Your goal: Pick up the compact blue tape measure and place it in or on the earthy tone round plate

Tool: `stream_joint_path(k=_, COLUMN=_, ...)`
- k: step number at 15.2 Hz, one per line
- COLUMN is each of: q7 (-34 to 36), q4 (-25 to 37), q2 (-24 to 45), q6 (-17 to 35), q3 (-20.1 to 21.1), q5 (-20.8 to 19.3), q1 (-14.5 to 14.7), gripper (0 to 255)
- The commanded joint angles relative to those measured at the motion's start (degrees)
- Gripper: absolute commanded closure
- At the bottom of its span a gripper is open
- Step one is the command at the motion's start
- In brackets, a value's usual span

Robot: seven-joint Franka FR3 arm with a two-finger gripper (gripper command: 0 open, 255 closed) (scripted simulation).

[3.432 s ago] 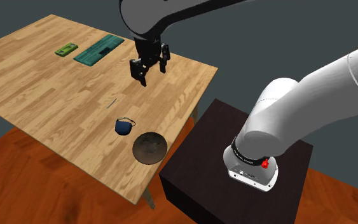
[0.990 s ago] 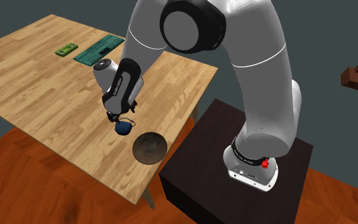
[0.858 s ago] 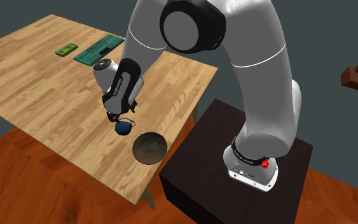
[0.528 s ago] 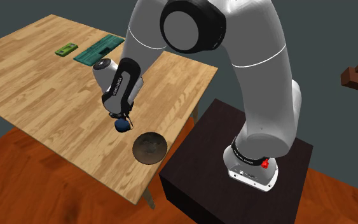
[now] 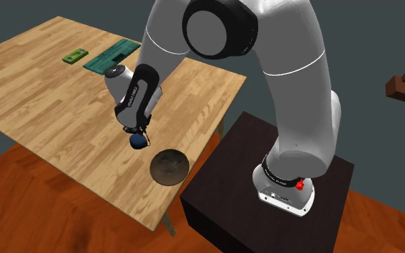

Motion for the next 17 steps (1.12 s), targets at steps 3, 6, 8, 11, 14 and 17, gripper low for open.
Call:
stream_joint_path(k=3, q7=-0.37, q4=-0.69, q2=-2.64, q6=-2.00, q3=0.43, q5=0.44, q1=-0.34, gripper=255)
stream_joint_path(k=6, q7=-0.64, q4=-1.06, q2=-4.65, q6=-3.64, q3=0.75, q5=0.80, q1=-0.58, gripper=255)
stream_joint_path(k=8, q7=-0.82, q4=-1.24, q2=-5.96, q6=-4.76, q3=0.96, q5=1.06, q1=-0.73, gripper=255)
stream_joint_path(k=11, q7=-1.11, q4=-1.42, q2=-7.87, q6=-6.49, q3=1.25, q5=1.45, q1=-0.94, gripper=255)
stream_joint_path(k=14, q7=-1.40, q4=-1.49, q2=-9.72, q6=-8.26, q3=1.51, q5=1.85, q1=-1.13, gripper=255)
stream_joint_path(k=17, q7=-1.68, q4=-1.44, q2=-11.47, q6=-10.04, q3=1.75, q5=2.24, q1=-1.30, gripper=255)
